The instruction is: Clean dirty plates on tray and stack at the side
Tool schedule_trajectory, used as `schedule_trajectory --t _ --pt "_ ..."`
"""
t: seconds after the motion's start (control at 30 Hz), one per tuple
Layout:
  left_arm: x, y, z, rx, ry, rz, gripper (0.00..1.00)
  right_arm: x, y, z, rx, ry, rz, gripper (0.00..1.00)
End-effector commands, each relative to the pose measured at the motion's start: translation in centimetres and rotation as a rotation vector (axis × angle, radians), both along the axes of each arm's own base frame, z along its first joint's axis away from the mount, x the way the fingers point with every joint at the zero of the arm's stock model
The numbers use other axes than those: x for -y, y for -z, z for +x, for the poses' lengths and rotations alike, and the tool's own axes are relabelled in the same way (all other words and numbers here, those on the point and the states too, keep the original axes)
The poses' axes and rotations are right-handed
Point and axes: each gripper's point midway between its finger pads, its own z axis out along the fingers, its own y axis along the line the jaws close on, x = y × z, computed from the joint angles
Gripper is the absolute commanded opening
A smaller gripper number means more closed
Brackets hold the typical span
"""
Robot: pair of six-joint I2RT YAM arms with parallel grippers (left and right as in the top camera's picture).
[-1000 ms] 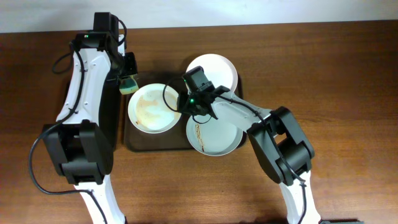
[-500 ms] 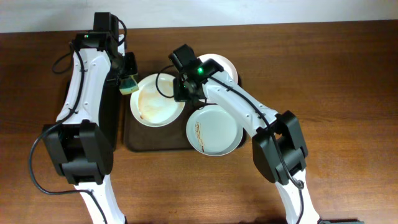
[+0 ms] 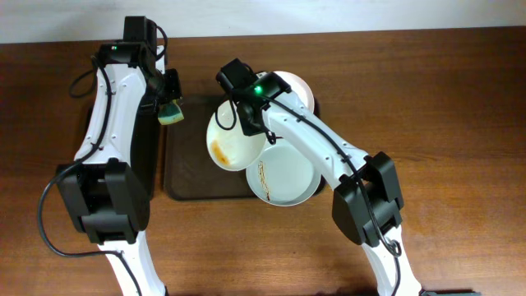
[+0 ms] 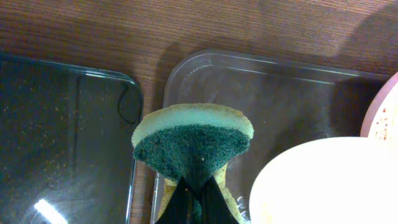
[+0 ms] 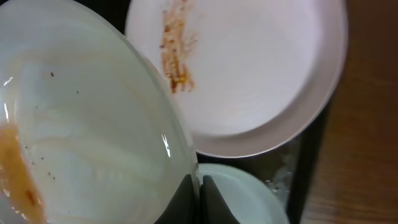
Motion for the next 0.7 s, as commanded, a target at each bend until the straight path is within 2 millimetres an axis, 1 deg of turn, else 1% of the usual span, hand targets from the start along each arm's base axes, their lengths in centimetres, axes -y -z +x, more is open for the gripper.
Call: schedule_trajectory --t 0.0,0.1,0.2,0.3,0.43,0.57,0.67 --pt "-0.2 -0.9 0.3 0.025 -0.009 -0.005 0.01 -0.1 -3.9 0.4 0.15 -0.009 -0.09 0.04" --pt "-0.2 -0.9 0.3 0.025 -0.009 -0.005 0.01 -0.6 -5.1 0.1 0.243 -0.017 -0.19 0.04" --pt "-0.2 -0.9 0.3 0.025 -0.009 -0.005 0.01 -1.0 -7.2 -0.4 0.374 0.006 -0.302 0.04" --pt "-0.2 -0.9 0.3 0.025 -0.01 -0.005 0.01 -1.1 -9.6 -1.4 0.515 0.042 -0.415 0.04" --pt "-0.6 -0.9 0.4 0.028 -0.017 0.016 0.01 -1.7 -12.2 -3.0 0.675 0.092 -0.484 0.04" --pt "-1.0 -1.0 0.6 0.037 -0.024 0.034 0.01 -2.6 -13.2 -3.8 0.739 0.093 -0.494 0.04" --pt "-1.4 -1.1 0.9 0.049 -0.033 0.033 0.01 -2.6 -13.5 -4.0 0.762 0.111 -0.487 0.04"
